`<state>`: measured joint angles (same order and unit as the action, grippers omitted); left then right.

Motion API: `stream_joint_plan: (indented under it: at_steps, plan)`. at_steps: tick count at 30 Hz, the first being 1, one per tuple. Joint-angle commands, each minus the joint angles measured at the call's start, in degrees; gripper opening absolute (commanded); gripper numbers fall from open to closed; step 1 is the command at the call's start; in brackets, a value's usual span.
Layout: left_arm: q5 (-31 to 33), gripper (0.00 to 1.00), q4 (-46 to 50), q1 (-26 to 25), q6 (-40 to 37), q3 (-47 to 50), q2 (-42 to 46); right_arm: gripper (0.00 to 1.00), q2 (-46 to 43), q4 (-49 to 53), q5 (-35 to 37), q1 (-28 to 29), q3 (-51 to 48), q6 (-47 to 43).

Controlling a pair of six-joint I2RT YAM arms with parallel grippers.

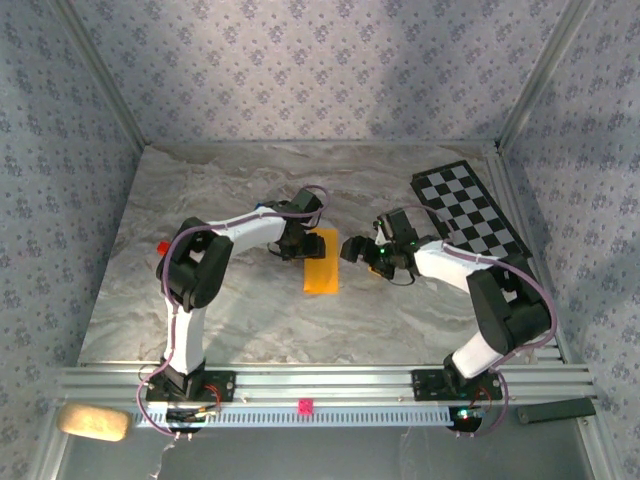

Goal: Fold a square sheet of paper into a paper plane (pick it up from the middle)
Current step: First fold the square sheet of paper in half at the center of the table, then hold the square sheet of paper at the center of the table.

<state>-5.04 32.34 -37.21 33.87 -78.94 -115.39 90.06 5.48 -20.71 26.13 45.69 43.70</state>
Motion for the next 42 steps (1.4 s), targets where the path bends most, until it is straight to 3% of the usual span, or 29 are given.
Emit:
stream_joint_plan:
  at_steps: [1, 4, 11, 20, 42]
  plan:
    - [6.6, 0.61, 0.1, 1.0, -1.5, 2.7, -7.2, 0.87, 0.8, -0.6, -2.2, -0.2, 1.3, 2.3]
    - [6.1, 0.61, -0.4, 1.1, -1.1, 2.9, -7.1, 0.77, 2.4, -2.6, -5.1, -0.3, 1.8, 3.0]
    - [5.9, 0.61, -0.4, 1.1, -0.7, 3.0, -7.3, 0.3, 7.5, -4.5, -8.0, 0.2, 5.0, 3.8]
    - [5.0, 0.62, -0.7, 1.1, 0.3, 2.9, -7.5, 0.27, 6.9, -0.1, -2.3, -0.4, 5.2, 3.9]
    - [4.6, 0.62, -0.3, 1.1, 1.5, 2.9, -8.6, 0.24, 5.7, -2.3, -6.2, -1.1, 4.1, 3.1]
